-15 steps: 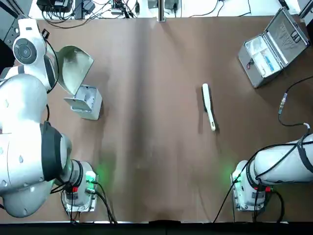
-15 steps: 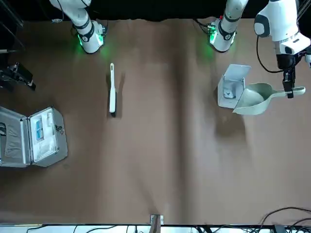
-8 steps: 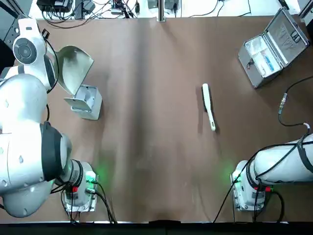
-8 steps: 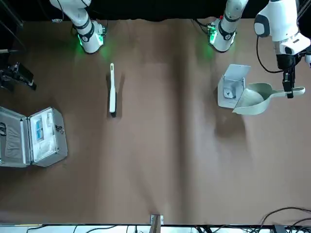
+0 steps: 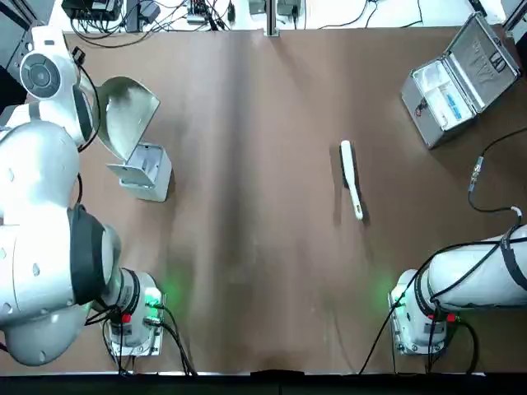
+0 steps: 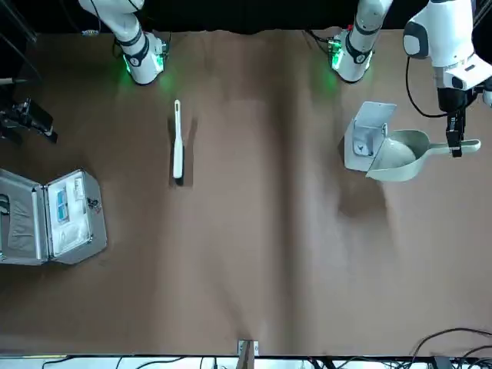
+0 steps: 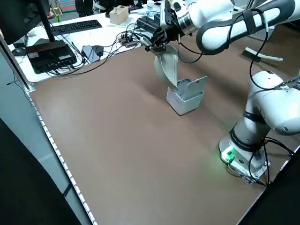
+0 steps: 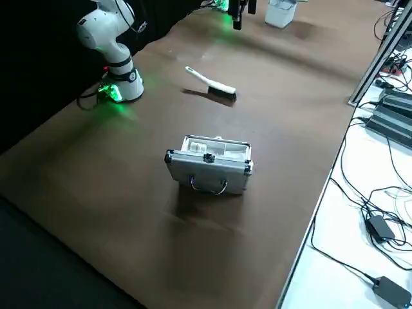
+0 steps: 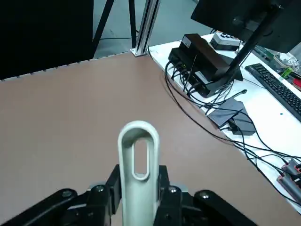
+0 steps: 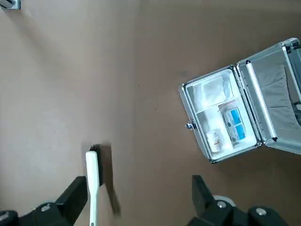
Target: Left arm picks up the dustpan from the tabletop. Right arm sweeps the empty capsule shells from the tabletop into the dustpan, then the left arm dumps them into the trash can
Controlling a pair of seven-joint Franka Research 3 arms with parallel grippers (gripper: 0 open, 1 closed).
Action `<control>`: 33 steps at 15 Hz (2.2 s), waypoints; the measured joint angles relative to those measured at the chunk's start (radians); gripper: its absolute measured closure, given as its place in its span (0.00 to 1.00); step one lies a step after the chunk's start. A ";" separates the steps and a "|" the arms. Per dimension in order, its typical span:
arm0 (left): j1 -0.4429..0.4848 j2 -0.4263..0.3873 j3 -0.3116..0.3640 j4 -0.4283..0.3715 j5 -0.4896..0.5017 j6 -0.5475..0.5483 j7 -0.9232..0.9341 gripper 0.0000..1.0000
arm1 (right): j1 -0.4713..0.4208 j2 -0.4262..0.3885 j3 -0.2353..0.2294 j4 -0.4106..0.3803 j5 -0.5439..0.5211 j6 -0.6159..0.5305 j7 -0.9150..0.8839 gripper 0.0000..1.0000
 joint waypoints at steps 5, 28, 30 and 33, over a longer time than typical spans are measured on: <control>0.000 0.000 0.000 0.015 0.000 -0.023 -0.002 0.66 | 0.000 0.000 0.000 0.000 0.000 0.002 0.000 0.02; 0.142 0.609 0.082 0.676 0.196 -0.717 -0.012 0.66 | -0.002 0.000 -0.003 0.000 0.000 0.016 0.000 0.02; 0.142 0.721 0.100 0.794 0.274 -0.790 -0.069 0.66 | -0.002 0.000 -0.003 0.000 0.000 0.016 0.000 0.02; 0.133 0.821 0.112 0.869 0.353 -0.832 -0.144 0.66 | -0.002 0.000 -0.003 0.000 0.000 0.016 0.000 0.02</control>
